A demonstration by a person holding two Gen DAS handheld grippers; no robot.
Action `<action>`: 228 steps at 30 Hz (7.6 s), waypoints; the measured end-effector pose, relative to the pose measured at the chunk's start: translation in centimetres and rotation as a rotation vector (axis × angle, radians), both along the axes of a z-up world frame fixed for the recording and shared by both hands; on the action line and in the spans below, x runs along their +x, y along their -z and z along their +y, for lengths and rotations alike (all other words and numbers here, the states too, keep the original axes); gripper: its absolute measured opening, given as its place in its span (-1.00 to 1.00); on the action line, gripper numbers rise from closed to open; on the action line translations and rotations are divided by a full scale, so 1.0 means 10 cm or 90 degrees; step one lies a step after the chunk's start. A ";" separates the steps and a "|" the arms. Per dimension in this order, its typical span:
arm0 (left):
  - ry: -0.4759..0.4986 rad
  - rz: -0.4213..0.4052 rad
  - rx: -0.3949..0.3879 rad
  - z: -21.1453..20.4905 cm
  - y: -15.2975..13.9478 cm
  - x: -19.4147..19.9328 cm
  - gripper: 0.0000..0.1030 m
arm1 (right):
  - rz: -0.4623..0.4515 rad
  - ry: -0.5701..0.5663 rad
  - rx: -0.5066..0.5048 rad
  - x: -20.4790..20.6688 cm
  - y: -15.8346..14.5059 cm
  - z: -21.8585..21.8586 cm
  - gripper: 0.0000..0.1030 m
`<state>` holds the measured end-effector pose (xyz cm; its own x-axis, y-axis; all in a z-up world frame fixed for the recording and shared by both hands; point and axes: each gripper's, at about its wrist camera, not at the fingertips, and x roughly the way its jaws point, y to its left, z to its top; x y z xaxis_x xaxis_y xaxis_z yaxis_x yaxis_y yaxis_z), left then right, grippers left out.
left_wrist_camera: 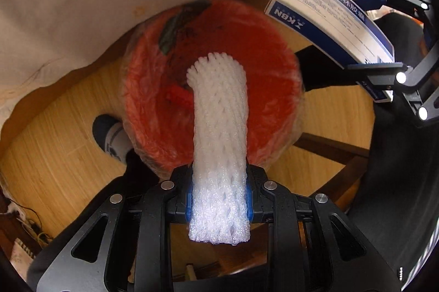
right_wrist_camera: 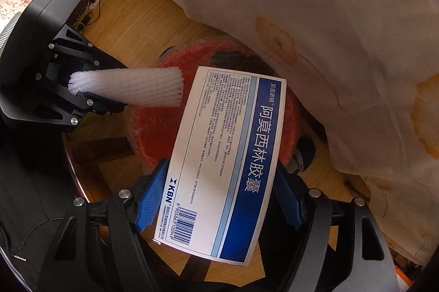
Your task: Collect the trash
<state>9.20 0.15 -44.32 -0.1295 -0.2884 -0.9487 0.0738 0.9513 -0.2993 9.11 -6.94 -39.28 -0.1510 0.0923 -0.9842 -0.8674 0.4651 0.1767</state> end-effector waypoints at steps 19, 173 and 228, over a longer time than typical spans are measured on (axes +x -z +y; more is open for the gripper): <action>-0.009 0.003 0.019 0.07 0.23 0.07 0.89 | 0.062 -0.018 -0.054 0.04 0.50 0.06 0.91; -0.101 -0.175 -0.054 0.09 -0.90 -0.17 -0.35 | -0.094 0.033 0.179 -0.08 -0.97 -0.25 0.00; -0.147 -0.159 -0.059 0.23 -0.59 -0.01 0.89 | -0.051 0.090 0.137 0.45 -0.67 -0.32 0.91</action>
<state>9.09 2.46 -38.39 0.1827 -0.3693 -0.9112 -0.0586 0.9210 -0.3850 13.62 -10.16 -32.54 -0.0438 0.3149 -0.9481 -0.8114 0.5424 0.2176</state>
